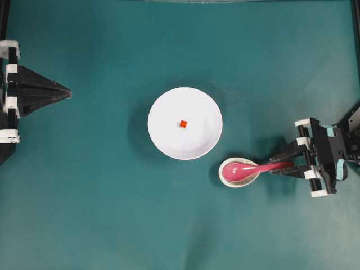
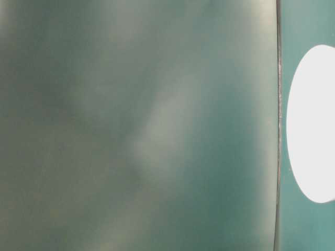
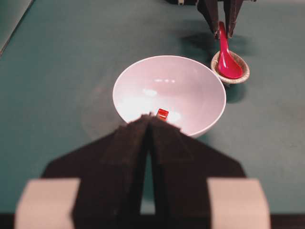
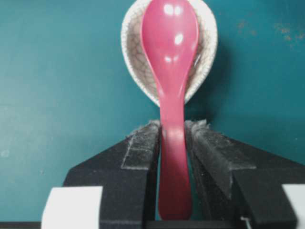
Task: Grip the spoon and scoop the red block from the bowl with right arm.
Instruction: 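Lower the right gripper and close it on the pink spoon handle, then lift the spoon with the right gripper and carry it over the white bowl, then lower the spoon bowl into the white bowl beside the red cube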
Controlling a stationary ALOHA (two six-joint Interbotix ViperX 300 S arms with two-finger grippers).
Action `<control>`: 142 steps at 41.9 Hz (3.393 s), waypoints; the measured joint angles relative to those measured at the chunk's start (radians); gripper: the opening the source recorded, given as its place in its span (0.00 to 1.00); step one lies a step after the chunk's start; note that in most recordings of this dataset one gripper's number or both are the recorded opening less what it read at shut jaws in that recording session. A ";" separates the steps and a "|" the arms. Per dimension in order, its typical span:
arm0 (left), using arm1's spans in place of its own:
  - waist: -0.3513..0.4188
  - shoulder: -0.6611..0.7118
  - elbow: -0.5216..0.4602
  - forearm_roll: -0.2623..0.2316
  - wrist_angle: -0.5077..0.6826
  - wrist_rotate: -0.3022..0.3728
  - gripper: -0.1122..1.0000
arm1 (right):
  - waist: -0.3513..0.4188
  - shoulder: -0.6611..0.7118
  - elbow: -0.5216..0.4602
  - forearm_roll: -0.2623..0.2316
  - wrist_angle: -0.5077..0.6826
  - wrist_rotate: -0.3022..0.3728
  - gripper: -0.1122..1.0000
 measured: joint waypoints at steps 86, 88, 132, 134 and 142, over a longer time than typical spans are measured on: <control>0.000 -0.002 0.000 0.000 0.031 0.000 0.10 | -0.482 -0.336 -0.689 -0.003 1.281 -0.083 0.32; 0.000 0.000 0.000 0.000 0.031 0.000 0.10 | -0.482 -0.310 -0.716 -0.003 1.315 -0.083 0.32; 0.000 0.000 0.000 0.000 0.043 0.000 0.10 | -0.483 0.089 -1.083 -0.006 1.718 -0.083 0.32; 0.000 0.000 0.000 0.000 0.043 0.000 0.10 | -0.482 0.097 -1.083 -0.006 1.718 -0.083 0.32; 0.000 -0.002 0.000 0.000 0.043 0.002 0.10 | -0.483 0.132 -1.083 -0.008 1.720 -0.083 0.32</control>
